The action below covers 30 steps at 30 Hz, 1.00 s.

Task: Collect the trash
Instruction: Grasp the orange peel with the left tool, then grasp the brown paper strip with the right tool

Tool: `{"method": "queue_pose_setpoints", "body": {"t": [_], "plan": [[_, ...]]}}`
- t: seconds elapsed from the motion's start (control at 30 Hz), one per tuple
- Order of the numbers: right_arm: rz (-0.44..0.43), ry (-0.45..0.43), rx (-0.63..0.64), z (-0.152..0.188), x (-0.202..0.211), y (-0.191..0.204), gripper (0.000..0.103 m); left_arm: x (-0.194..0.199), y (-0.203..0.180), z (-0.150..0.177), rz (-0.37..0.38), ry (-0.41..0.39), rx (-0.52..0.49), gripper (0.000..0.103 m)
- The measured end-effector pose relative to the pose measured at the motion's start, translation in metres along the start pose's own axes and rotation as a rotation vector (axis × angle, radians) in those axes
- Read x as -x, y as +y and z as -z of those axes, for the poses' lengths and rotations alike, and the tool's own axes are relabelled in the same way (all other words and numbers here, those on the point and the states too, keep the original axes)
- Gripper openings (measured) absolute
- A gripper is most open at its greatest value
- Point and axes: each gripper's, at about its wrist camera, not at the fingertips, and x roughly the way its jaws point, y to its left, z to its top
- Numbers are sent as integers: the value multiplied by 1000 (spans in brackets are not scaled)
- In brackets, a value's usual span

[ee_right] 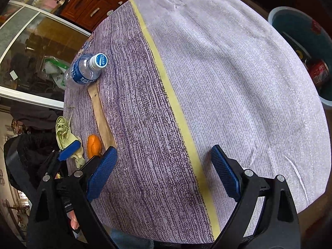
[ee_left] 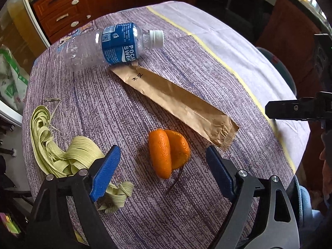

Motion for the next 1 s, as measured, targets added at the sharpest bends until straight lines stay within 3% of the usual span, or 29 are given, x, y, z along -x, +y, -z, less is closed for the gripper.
{"method": "queue_pose_setpoints", "body": {"t": [0.27,0.43,0.7,0.8,0.83,0.87,0.93,1.0], "plan": [[4,5,2,-1,-2,1,87,-3,-3,1,5,-1,-12,85],[8,8,7,-2,-4,4,87,-5,0,3,36,0,-6,66],[17,14,16,-2,-8,9,87,-9,3,7,79,5,19,66],[21,16,19,-2,-10,12,87,-9,3,6,93,-1,29,51],[23,16,20,-2,-10,13,87,-10,5,5,99,-1,35,38],[24,17,22,-2,-11,14,88,-9,6,6,98,-9,39,32],[28,19,29,-3,-12,17,87,-5,10,6,121,-26,59,25],[34,23,41,-5,-13,21,87,-4,20,8,152,-27,96,25]]}}
